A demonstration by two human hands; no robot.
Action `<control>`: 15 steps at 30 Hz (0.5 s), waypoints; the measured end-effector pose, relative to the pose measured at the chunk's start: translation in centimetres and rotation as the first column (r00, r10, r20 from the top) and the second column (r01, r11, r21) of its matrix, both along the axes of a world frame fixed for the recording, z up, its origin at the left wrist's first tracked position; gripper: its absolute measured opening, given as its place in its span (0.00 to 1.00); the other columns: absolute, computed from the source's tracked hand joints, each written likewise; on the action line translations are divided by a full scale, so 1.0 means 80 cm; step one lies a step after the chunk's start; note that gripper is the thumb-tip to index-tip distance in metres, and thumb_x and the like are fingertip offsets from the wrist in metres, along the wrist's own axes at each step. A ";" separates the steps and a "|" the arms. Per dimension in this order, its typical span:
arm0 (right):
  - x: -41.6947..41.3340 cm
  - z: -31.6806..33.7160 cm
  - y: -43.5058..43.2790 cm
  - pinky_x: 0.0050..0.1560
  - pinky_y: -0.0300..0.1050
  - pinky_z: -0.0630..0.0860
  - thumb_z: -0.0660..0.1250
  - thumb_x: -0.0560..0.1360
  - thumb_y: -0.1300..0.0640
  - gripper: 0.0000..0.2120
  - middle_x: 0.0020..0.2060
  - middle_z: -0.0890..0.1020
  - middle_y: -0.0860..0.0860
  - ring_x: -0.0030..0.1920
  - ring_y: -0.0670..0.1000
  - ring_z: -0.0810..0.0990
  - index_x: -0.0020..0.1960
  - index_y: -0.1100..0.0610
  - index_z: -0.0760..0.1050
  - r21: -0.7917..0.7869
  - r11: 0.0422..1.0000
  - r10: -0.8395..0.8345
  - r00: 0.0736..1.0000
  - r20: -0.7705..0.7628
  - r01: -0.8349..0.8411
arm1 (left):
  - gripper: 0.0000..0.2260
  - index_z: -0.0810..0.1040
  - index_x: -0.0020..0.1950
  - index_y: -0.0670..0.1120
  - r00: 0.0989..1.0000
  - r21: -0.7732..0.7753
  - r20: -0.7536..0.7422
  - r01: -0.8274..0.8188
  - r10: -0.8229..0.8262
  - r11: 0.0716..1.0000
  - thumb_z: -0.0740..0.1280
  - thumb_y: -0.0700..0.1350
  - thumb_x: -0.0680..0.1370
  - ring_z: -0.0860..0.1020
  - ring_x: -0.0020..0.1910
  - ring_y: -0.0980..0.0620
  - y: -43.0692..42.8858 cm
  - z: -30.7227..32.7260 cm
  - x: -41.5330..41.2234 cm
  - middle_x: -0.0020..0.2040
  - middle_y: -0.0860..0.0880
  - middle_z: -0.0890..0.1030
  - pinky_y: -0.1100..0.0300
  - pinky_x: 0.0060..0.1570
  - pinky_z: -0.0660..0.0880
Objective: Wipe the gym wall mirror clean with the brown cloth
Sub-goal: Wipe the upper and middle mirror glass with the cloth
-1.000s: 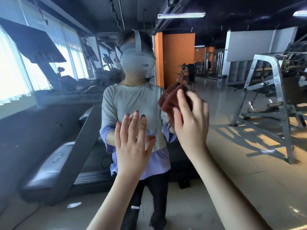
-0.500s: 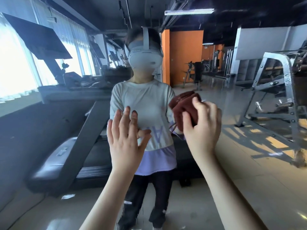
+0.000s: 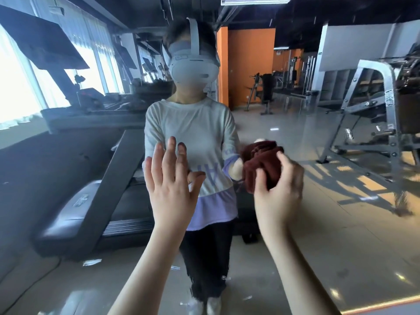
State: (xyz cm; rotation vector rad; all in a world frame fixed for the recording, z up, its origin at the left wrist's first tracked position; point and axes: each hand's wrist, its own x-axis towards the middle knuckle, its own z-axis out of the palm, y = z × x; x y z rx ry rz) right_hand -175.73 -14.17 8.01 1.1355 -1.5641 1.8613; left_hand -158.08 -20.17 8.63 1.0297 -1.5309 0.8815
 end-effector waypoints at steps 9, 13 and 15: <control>0.004 -0.016 0.008 0.52 0.41 0.69 0.72 0.69 0.61 0.21 0.53 0.79 0.60 0.52 0.60 0.79 0.61 0.63 0.75 0.048 0.999 0.013 0.990 0.142 -0.020 | 0.28 0.71 0.73 0.38 1.000 0.016 0.017 -0.018 0.018 1.000 0.65 0.56 0.81 0.64 0.74 0.38 -0.003 -0.002 0.000 0.74 0.39 0.70 0.44 0.75 0.55; 0.035 -0.046 0.010 0.54 0.47 0.69 0.72 0.66 0.66 0.24 0.53 0.78 0.62 0.53 0.62 0.76 0.61 0.60 0.72 0.139 0.990 0.027 0.997 -0.067 -0.018 | 0.29 0.71 0.74 0.38 1.000 0.014 0.015 -0.003 0.003 1.000 0.66 0.57 0.80 0.65 0.74 0.38 -0.004 -0.004 0.001 0.74 0.39 0.70 0.44 0.75 0.55; 0.038 -0.052 0.010 0.53 0.46 0.69 0.74 0.64 0.67 0.26 0.52 0.78 0.61 0.53 0.59 0.74 0.60 0.58 0.71 0.176 0.982 0.098 0.986 -0.138 -0.073 | 0.29 0.70 0.74 0.38 1.000 0.011 0.013 0.006 -0.006 1.000 0.65 0.57 0.81 0.64 0.74 0.38 -0.003 -0.003 0.002 0.74 0.39 0.70 0.43 0.75 0.55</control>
